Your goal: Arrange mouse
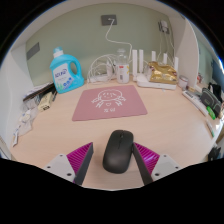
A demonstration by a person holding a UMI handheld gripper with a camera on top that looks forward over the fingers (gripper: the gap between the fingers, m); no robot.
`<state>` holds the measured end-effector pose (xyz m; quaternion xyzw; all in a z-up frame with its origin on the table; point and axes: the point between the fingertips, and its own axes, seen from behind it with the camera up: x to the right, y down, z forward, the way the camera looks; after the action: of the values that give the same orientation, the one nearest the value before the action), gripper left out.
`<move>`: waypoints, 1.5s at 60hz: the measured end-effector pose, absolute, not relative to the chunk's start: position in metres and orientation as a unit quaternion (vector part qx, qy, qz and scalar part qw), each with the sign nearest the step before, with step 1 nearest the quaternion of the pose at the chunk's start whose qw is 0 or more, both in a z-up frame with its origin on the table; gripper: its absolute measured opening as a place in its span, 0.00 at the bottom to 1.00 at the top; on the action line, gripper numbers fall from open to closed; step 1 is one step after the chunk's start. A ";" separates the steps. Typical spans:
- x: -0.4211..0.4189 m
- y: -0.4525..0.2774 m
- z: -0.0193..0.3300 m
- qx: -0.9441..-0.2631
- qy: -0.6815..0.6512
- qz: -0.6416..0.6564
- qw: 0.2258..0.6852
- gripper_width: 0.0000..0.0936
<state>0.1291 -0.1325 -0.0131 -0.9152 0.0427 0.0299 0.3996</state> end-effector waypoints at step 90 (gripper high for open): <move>0.133 0.088 0.012 -0.921 0.019 -0.009 0.388 0.87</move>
<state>0.1327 0.0877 0.0122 -0.9212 0.0189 -0.0088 0.3884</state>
